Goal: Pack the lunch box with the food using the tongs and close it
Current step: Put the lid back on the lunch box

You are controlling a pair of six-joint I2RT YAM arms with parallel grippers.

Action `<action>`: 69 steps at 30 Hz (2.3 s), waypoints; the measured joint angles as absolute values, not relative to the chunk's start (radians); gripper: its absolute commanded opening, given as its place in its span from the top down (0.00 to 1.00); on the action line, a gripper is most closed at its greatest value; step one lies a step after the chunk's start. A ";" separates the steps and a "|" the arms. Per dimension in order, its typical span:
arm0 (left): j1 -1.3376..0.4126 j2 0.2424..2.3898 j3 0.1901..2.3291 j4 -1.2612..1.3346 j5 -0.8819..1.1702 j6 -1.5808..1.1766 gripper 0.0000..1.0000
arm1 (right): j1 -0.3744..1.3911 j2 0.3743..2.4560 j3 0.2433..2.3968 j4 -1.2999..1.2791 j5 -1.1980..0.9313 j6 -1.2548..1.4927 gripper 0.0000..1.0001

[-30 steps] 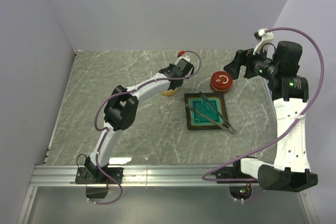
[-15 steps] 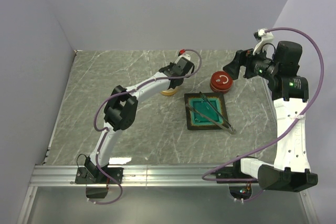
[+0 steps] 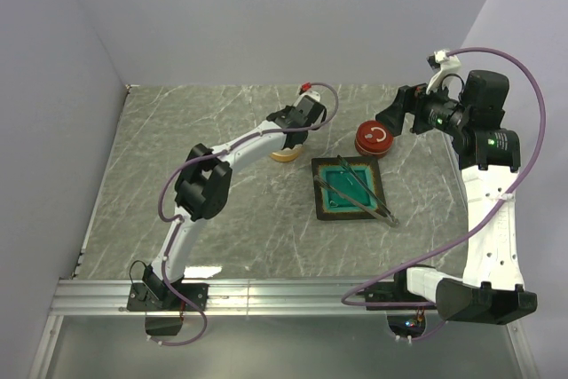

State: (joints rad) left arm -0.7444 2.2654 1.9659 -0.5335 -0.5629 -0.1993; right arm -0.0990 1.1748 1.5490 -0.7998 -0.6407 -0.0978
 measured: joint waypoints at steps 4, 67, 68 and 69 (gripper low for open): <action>-0.731 2.265 1.966 -0.545 -0.533 -0.206 1.00 | -0.099 1.175 1.549 -0.800 -0.643 -0.098 0.00; -0.604 2.144 1.760 -0.381 -0.166 -0.319 0.84 | -0.099 1.177 1.531 -0.794 -0.648 -0.098 0.00; -0.604 2.143 1.760 -0.380 -0.163 -0.320 0.83 | -0.099 1.177 1.531 -0.794 -0.648 -0.098 0.00; -0.604 2.144 1.759 -0.379 -0.158 -0.322 0.81 | -0.099 1.177 1.531 -0.794 -0.648 -0.098 0.00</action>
